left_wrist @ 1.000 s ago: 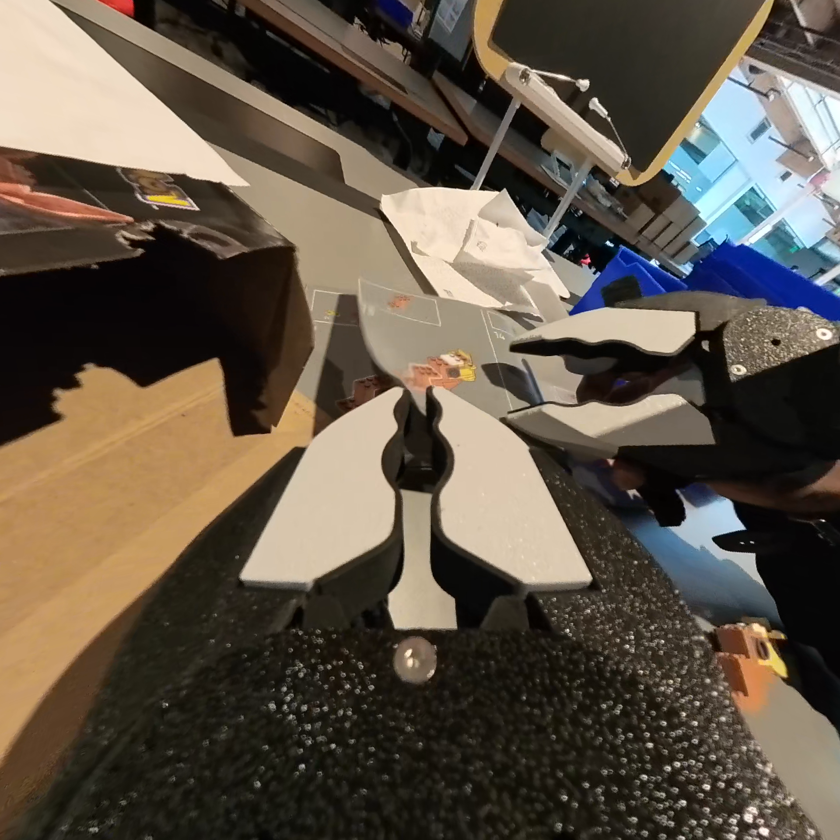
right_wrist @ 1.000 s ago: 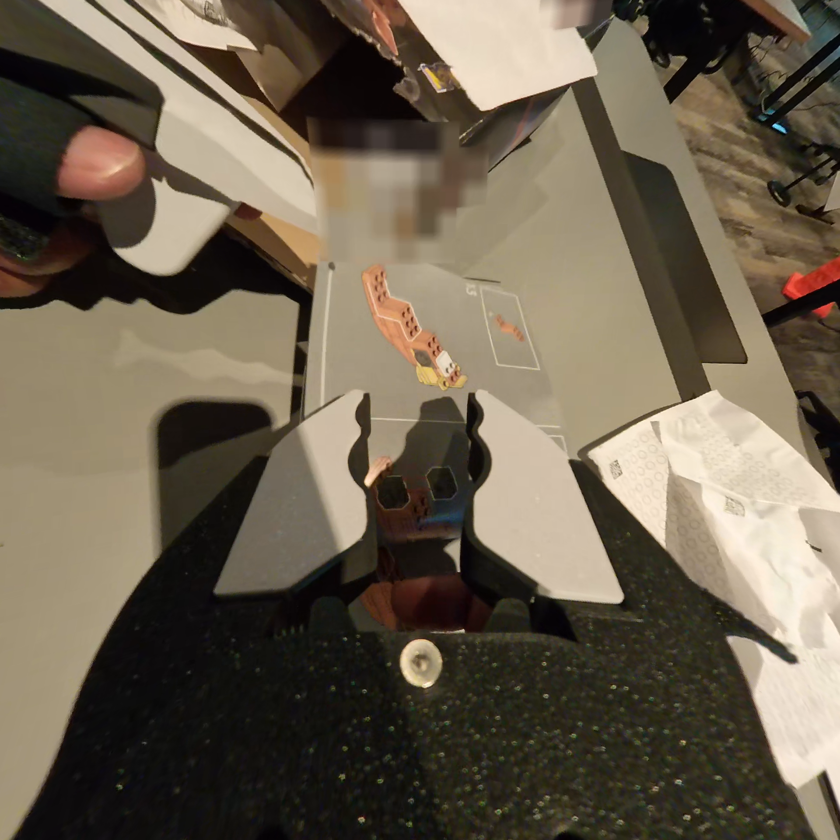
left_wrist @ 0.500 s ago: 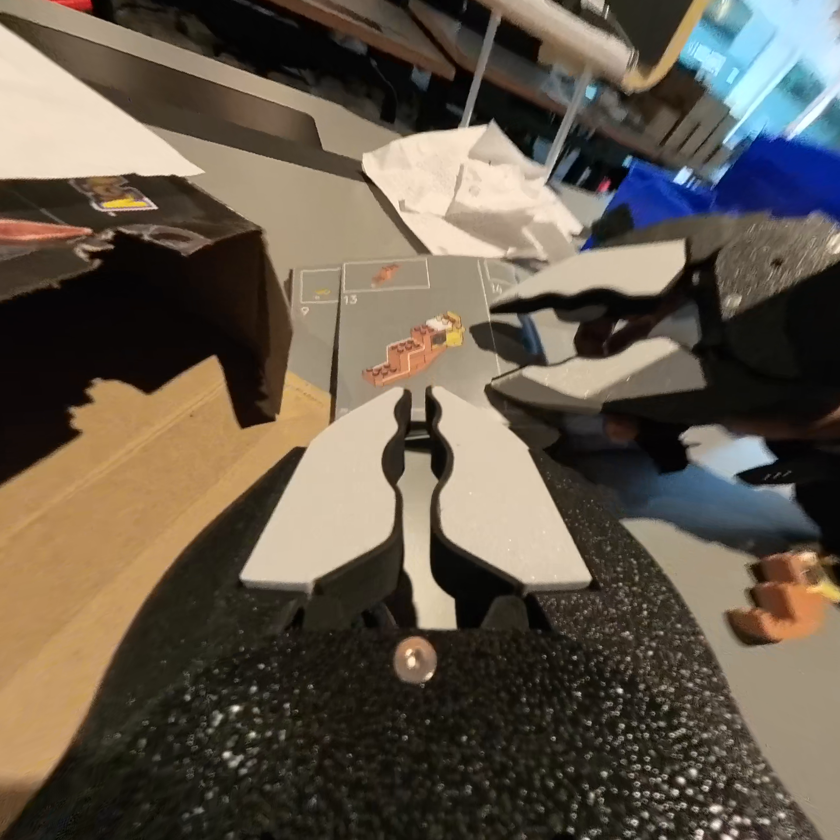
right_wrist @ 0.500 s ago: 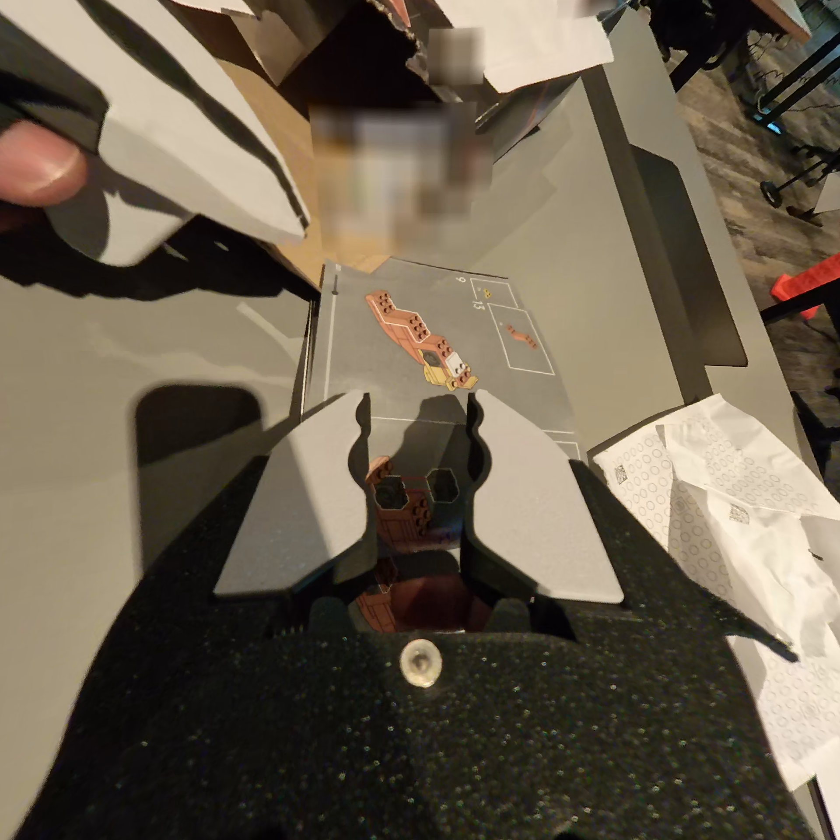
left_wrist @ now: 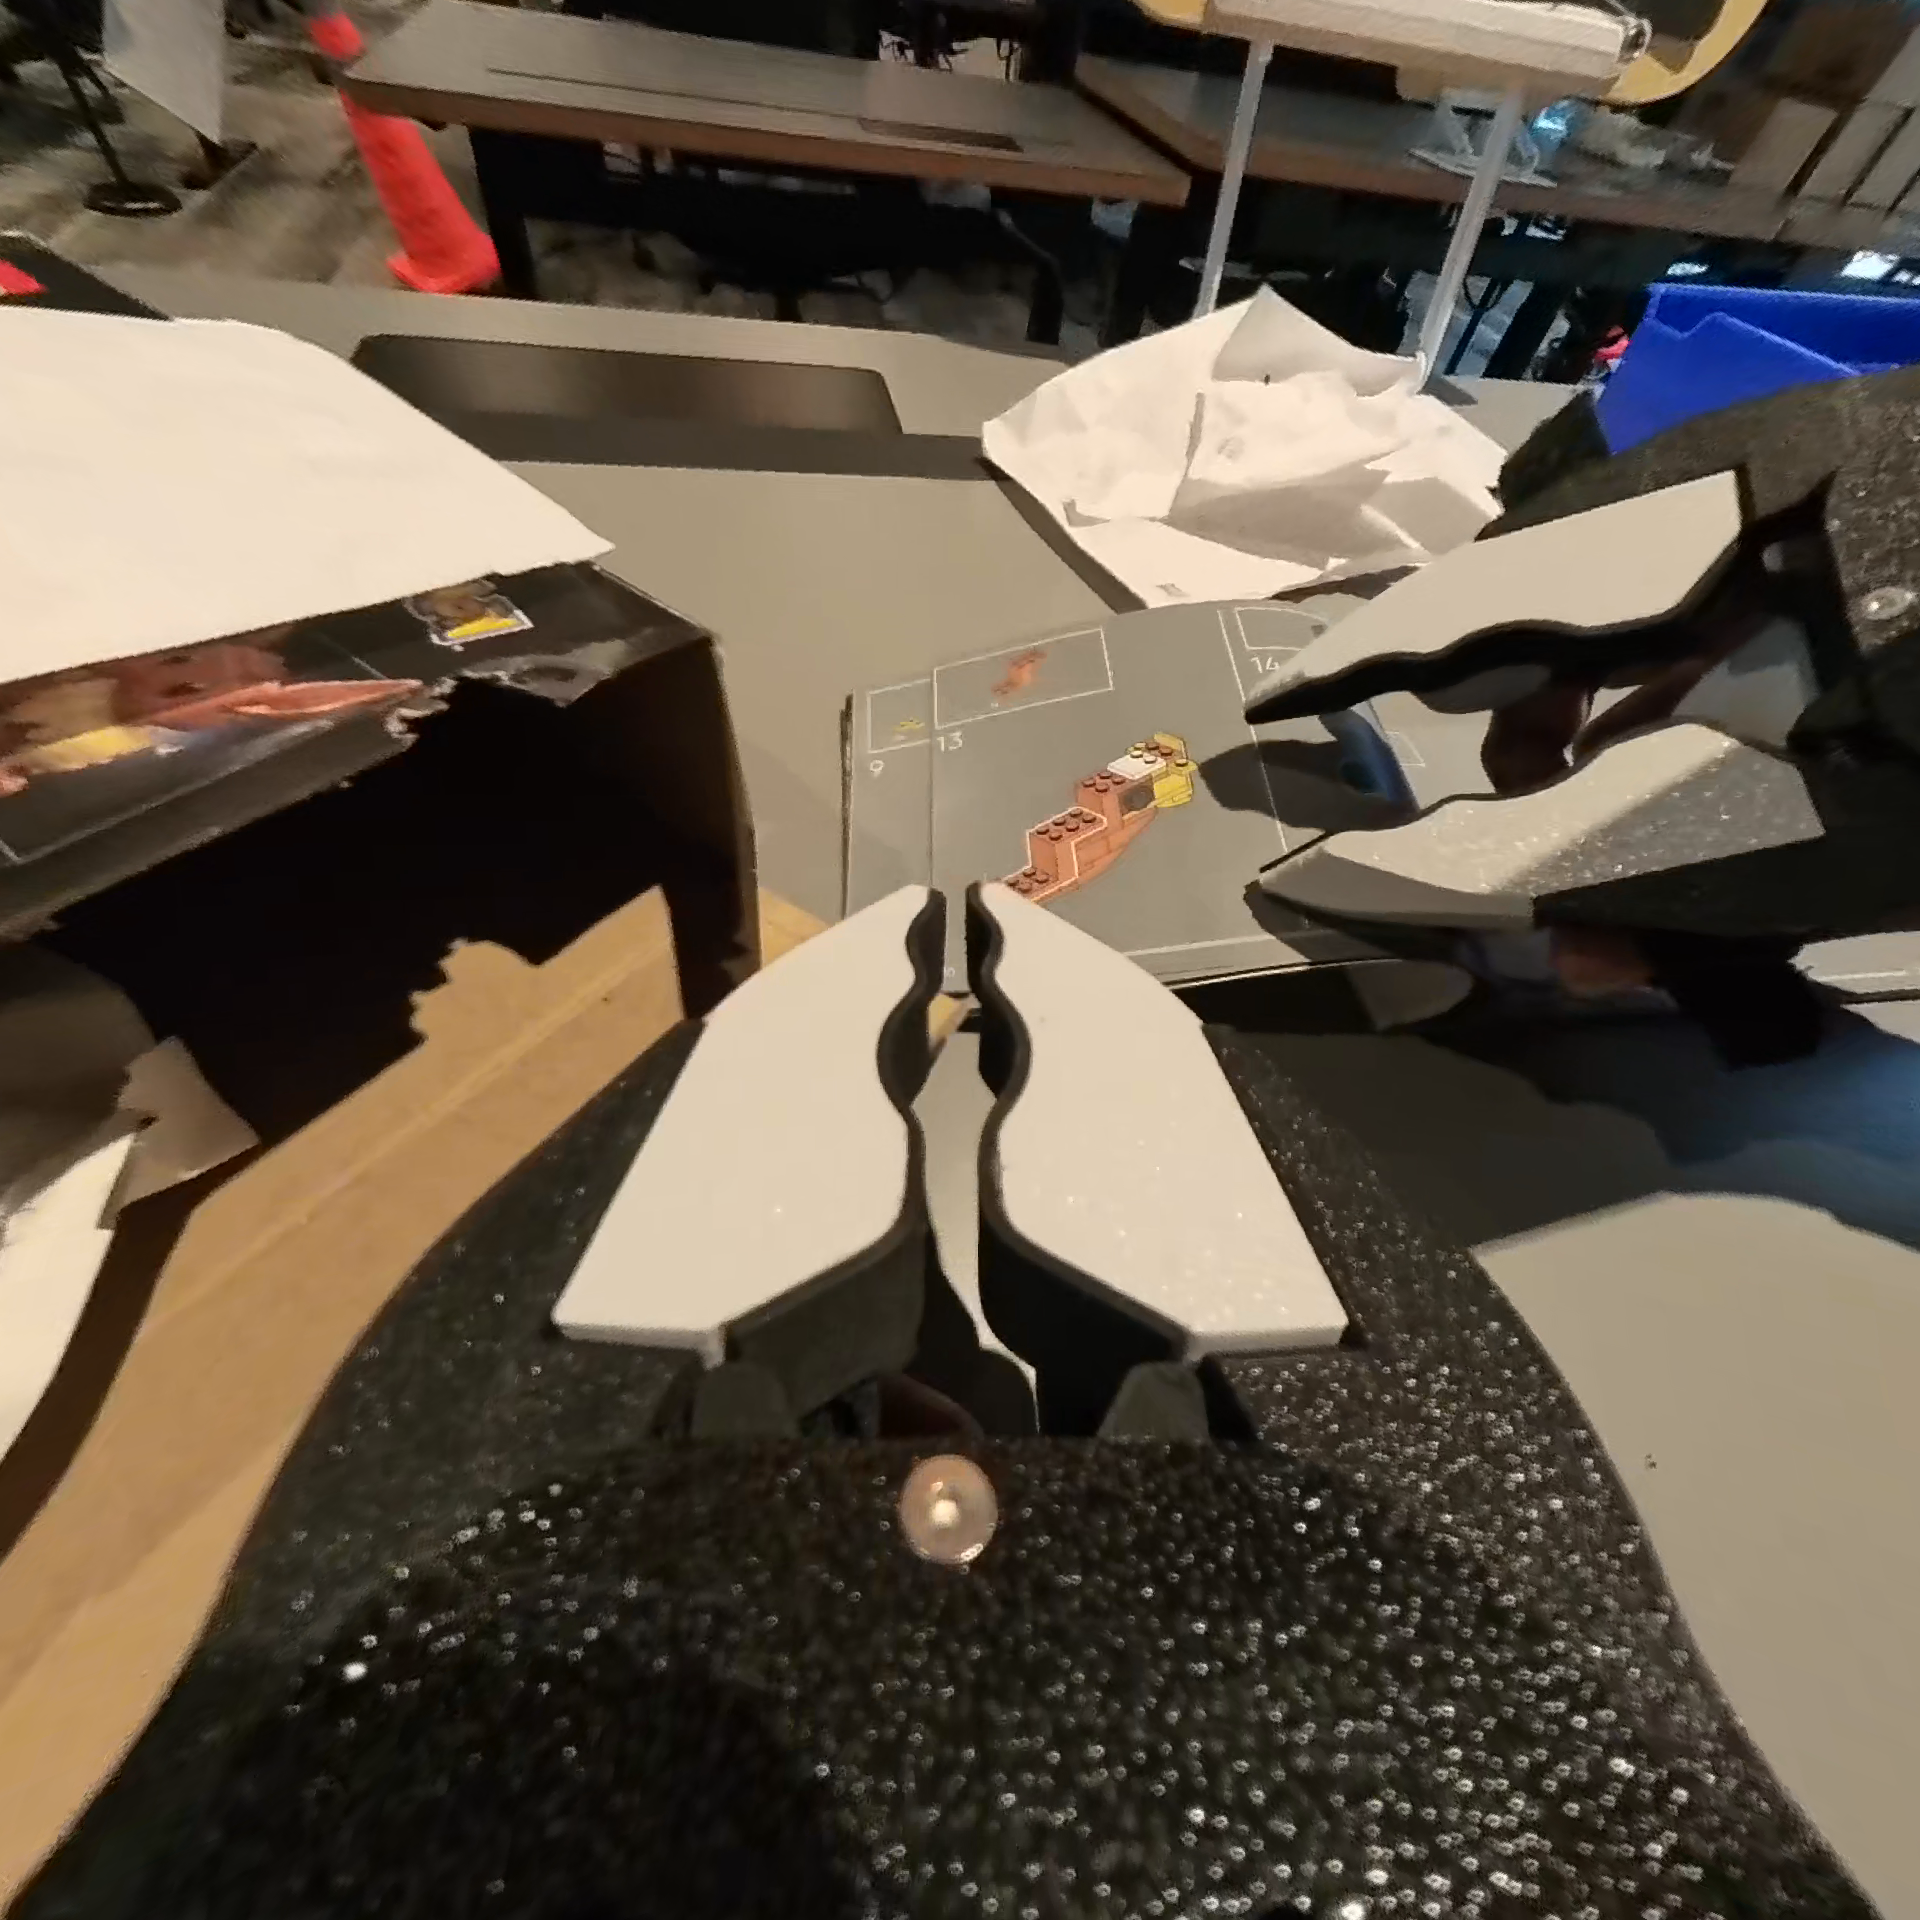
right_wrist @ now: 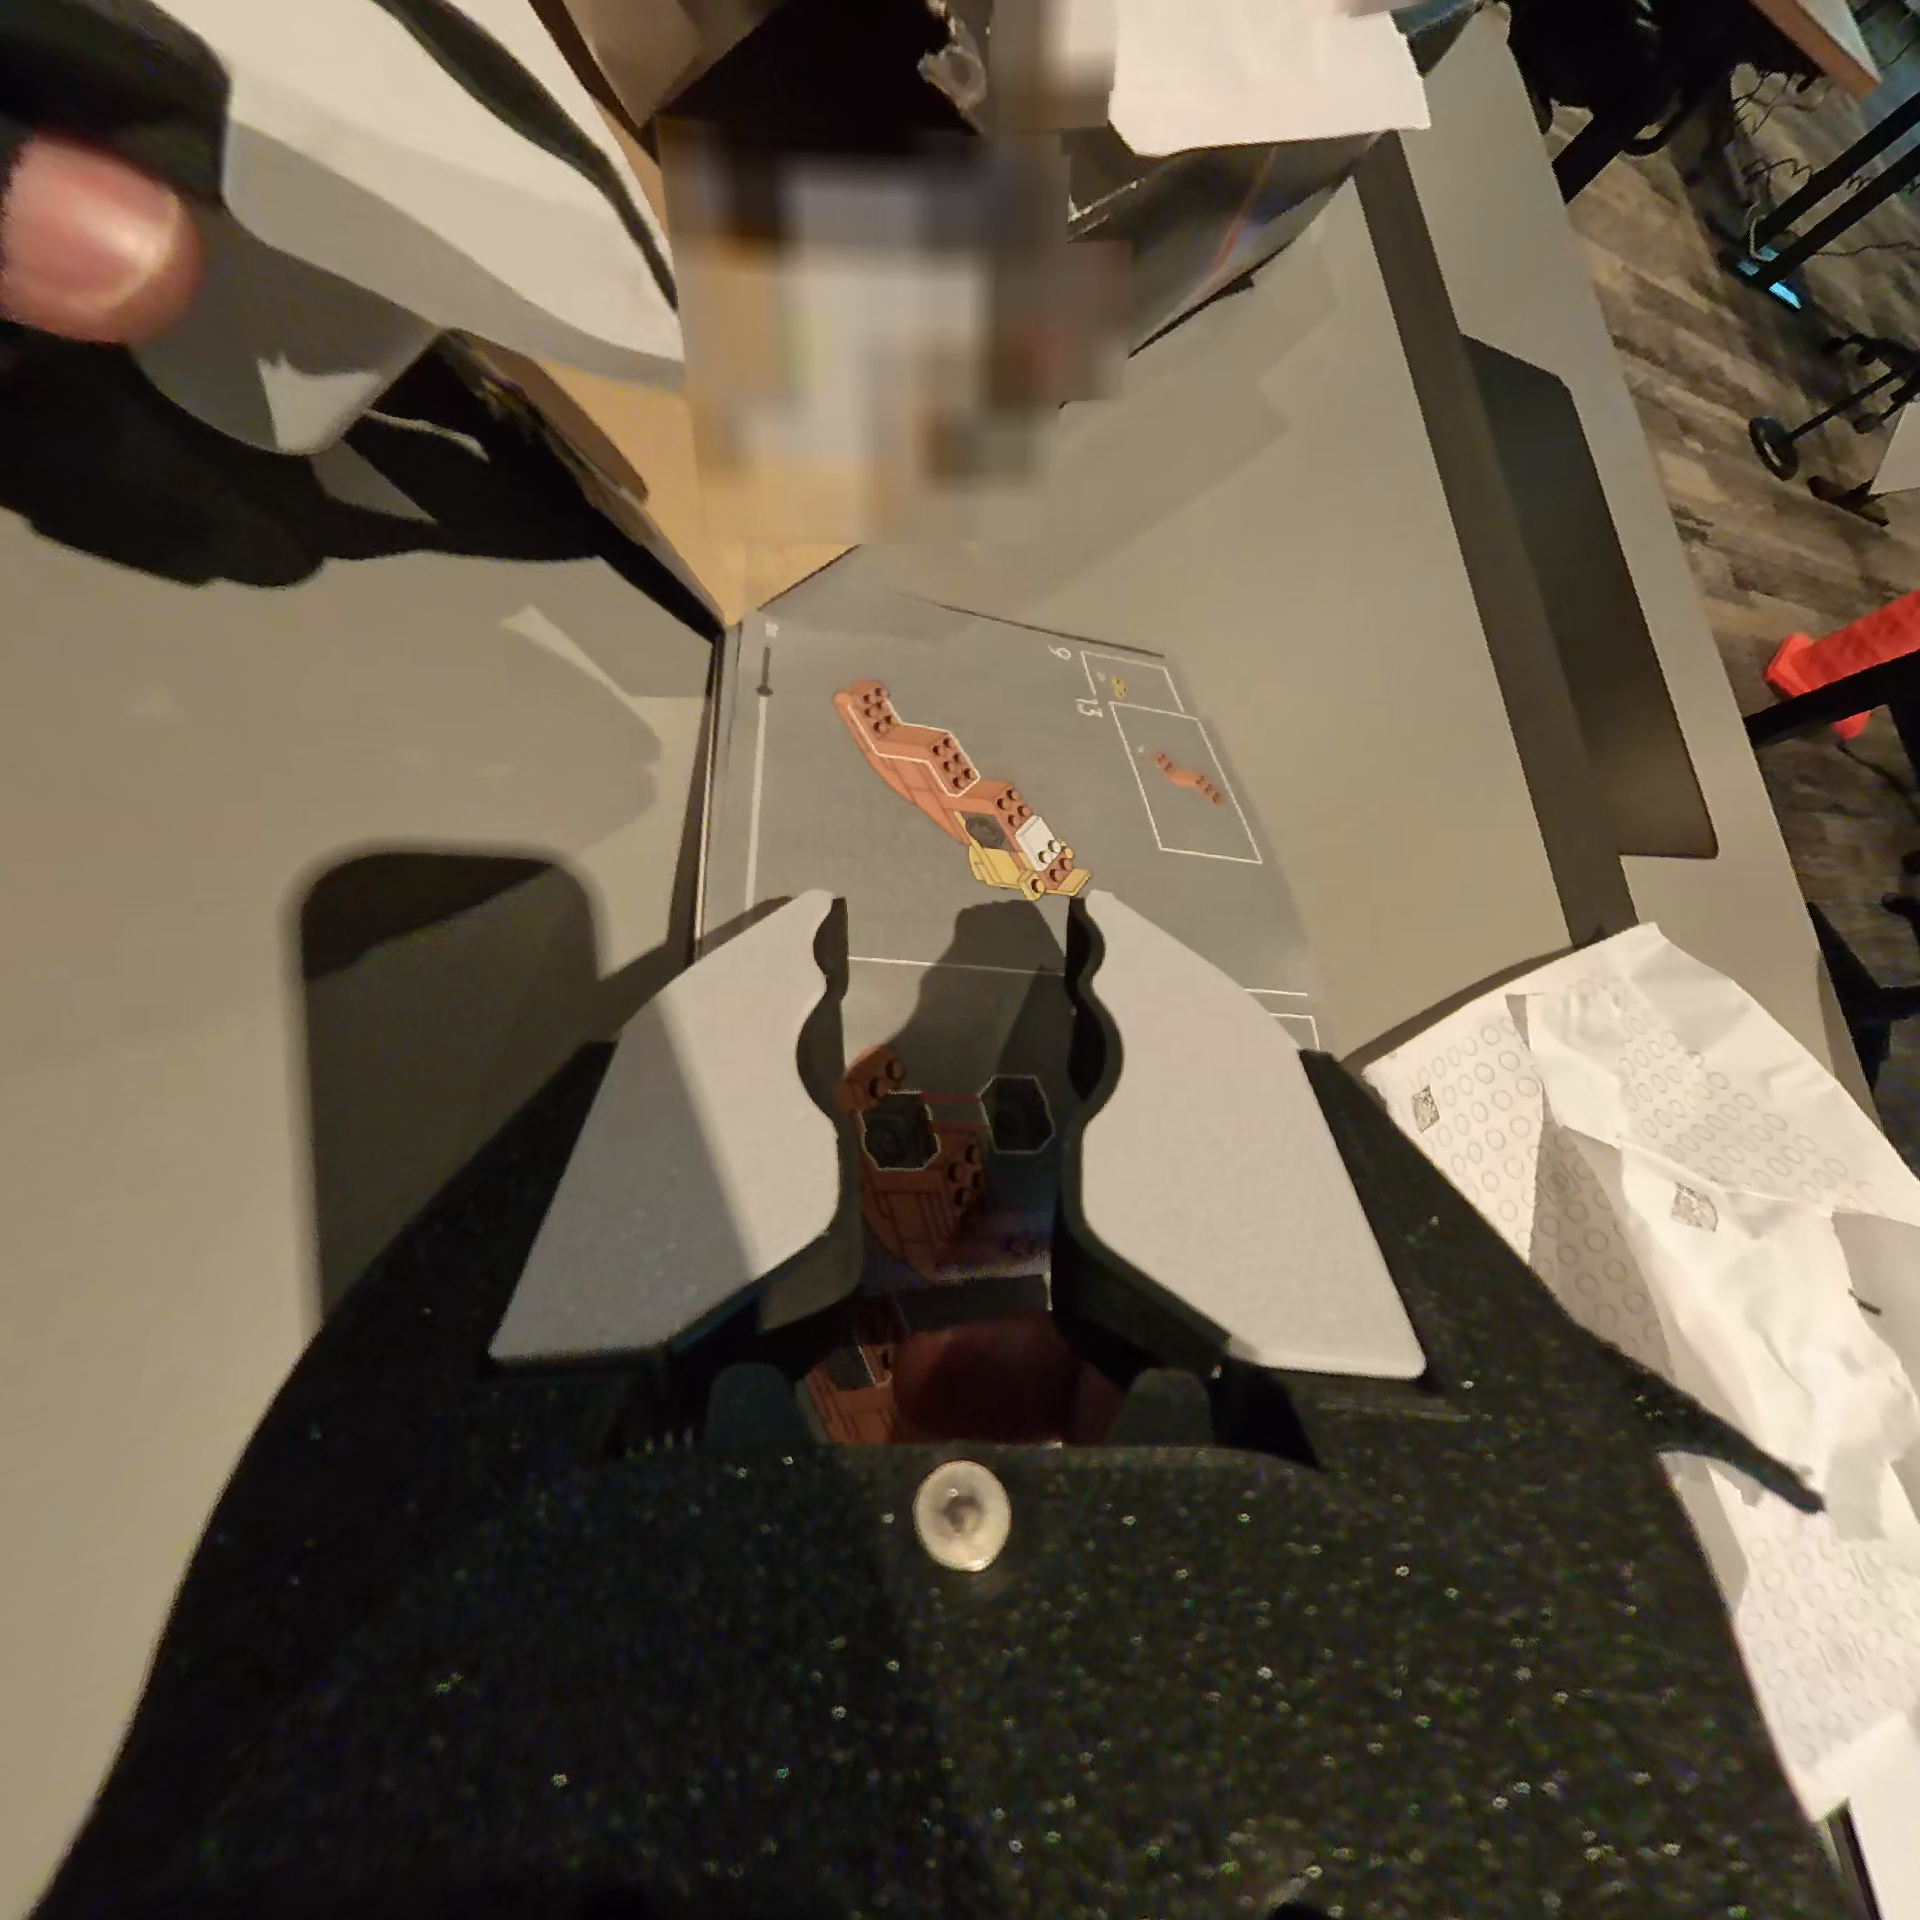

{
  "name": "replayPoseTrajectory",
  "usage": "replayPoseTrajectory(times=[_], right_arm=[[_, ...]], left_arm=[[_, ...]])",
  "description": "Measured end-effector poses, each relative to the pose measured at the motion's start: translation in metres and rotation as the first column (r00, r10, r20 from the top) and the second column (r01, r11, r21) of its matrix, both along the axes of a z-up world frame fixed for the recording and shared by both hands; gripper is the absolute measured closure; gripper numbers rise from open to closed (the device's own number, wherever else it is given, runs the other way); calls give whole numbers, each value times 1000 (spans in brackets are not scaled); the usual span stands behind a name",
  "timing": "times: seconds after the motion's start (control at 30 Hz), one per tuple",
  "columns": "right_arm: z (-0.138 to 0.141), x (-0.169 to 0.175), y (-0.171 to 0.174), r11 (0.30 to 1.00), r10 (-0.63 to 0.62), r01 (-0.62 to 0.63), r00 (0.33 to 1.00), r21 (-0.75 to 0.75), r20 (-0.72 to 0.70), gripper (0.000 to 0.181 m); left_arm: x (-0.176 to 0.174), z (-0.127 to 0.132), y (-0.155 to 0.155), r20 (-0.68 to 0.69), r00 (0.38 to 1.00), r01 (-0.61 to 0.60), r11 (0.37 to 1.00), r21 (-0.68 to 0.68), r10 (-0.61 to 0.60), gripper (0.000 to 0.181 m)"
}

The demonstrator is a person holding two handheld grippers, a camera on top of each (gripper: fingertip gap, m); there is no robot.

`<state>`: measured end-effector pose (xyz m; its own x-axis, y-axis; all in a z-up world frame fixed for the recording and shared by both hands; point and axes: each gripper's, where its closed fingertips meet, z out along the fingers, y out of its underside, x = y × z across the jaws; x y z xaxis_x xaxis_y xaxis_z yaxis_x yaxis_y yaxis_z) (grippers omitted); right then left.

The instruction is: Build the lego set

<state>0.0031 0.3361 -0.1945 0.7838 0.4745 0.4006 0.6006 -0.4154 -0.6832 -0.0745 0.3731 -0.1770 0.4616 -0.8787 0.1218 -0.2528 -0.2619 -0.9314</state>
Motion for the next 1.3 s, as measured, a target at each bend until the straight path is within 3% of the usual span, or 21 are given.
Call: replayPoseTrajectory(times=[0.13,0.37,0.6,0.77,0.83,1.13,1.3], right_arm=[[-1,-2,2,1000,3,-3,1000,-6,7,142],[-1,-3,3,1000,7,-7,1000,-7,9,142],[-1,-3,3,1000,11,-11,1000,-6,9,142],[-2,-3,3,1000,13,-13,1000,-11,7,142],[-2,-2,3,1000,9,-9,1000,-12,4,142],[-4,-3,3,1000,15,-15,1000,-11,5,142],[-5,-4,5,1000,19,-19,1000,-12,5,142]], left_arm=[[1,-5,-3,-38,999,32,999,4,-32,177],[2,-34,-15,-311,944,154,982,111,-113,169],[-9,-38,-4,-439,898,142,964,226,-29,174],[-14,-46,0,-593,805,205,934,291,8,163],[-16,-50,3,-633,774,231,924,306,16,175],[-26,-23,11,-595,804,198,930,309,27,178],[-26,-22,8,-586,810,202,936,289,7,178]])
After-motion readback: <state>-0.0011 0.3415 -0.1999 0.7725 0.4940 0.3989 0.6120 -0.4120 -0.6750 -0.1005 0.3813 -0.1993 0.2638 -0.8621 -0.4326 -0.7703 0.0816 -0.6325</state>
